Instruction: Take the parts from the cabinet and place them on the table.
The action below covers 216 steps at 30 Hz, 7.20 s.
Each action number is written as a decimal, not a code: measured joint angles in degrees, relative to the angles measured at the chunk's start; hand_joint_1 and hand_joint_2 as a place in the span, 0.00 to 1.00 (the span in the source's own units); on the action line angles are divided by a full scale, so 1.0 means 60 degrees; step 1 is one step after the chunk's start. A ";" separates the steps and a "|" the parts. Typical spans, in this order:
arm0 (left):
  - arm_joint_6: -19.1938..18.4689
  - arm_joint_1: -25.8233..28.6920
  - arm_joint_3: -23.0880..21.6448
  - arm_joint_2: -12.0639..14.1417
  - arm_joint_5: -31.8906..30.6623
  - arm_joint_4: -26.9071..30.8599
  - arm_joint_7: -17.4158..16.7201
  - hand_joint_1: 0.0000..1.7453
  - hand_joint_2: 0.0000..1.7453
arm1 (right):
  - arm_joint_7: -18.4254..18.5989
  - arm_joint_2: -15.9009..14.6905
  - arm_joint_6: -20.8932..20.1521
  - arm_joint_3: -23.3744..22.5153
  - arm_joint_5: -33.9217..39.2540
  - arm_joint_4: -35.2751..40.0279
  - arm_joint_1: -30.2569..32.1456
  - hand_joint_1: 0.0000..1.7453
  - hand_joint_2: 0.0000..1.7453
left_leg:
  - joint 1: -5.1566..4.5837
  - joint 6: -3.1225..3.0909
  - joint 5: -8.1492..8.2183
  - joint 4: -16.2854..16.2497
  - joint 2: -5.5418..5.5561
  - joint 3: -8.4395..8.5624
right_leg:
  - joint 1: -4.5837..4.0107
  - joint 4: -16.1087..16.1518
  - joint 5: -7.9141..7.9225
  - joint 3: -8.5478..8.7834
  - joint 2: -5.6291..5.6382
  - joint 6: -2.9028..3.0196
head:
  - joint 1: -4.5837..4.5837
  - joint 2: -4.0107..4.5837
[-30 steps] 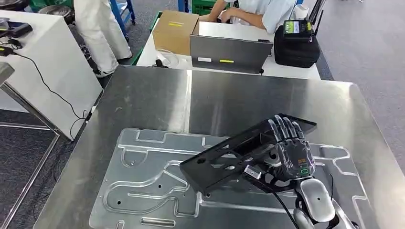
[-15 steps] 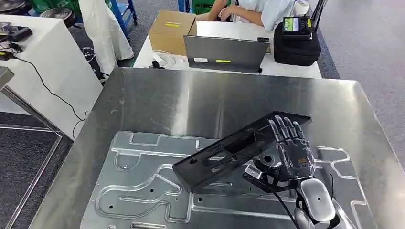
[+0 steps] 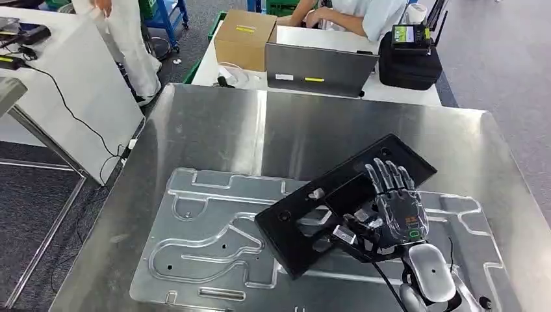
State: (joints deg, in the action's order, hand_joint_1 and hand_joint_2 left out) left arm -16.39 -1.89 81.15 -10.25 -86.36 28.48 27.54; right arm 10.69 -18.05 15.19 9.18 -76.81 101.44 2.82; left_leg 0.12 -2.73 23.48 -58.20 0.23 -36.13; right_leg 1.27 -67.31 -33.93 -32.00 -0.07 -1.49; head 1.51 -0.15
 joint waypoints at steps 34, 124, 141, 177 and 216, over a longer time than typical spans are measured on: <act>-0.0190 -0.0020 0.0018 -0.0117 0.0004 0.0157 -0.0018 0.00 0.00 | 0.0000 -0.0018 -0.0095 0.0032 0.0022 -0.0022 -0.0005 0.00 0.00 | -0.0047 0.0146 -0.0109 -0.0042 -0.0083 -0.0101 | -0.0124 0.1755 0.0257 0.0992 0.0013 0.0063 | -0.0007 0.0003; 0.0324 -0.0130 0.1403 -0.0568 -0.0186 0.0704 -0.0095 0.00 0.00 | 0.0965 0.6331 -0.5289 -0.6168 0.4463 -0.5351 0.4096 0.00 0.00 | -0.0083 -0.0020 0.0514 0.0362 0.0227 0.0742 | -0.0106 -0.0167 0.0802 0.0001 0.0142 0.0236 | -0.0015 0.0000; 0.1034 -0.0028 0.1173 0.0102 -0.0138 -0.0896 -0.0149 0.00 0.00 | 0.1362 0.6371 -0.5836 -0.6357 0.5024 -0.5675 0.4101 0.00 0.00 | 0.0082 0.0555 0.0870 0.0070 -0.0837 0.1177 | -0.0079 0.1854 0.0347 0.1021 -0.0914 0.0343 | -0.0018 0.0000; 0.0637 0.0081 0.0947 0.0040 -0.0306 -0.0397 -0.0138 0.00 0.00 | 0.1198 0.6360 -0.6597 -0.6579 0.4874 -0.5501 0.4084 0.00 0.00 | 0.0153 0.0250 0.0760 0.0139 -0.0200 0.0885 | 0.0060 0.1460 0.0206 0.0746 -0.0599 -0.0114 | -0.0011 0.0000; 0.0295 0.0070 0.0947 -0.0197 -0.0419 0.0332 -0.0204 0.00 0.00 | 0.0845 0.6357 -0.6878 -0.7001 0.4485 -0.5544 0.3960 0.00 0.00 | 0.0067 0.0190 0.0659 0.0224 0.0826 0.0968 | -0.0076 0.0965 0.0655 0.0216 0.0314 0.0168 | -0.0022 0.0000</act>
State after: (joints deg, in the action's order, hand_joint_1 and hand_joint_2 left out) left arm -14.62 -1.46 86.84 -11.43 -88.87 30.47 26.32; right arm 15.76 20.09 -26.08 -32.83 -49.90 68.17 26.58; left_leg 0.52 -1.59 27.43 -56.86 5.19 -30.32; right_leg 0.81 -61.52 -30.00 -30.70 1.81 -0.49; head 1.38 -0.15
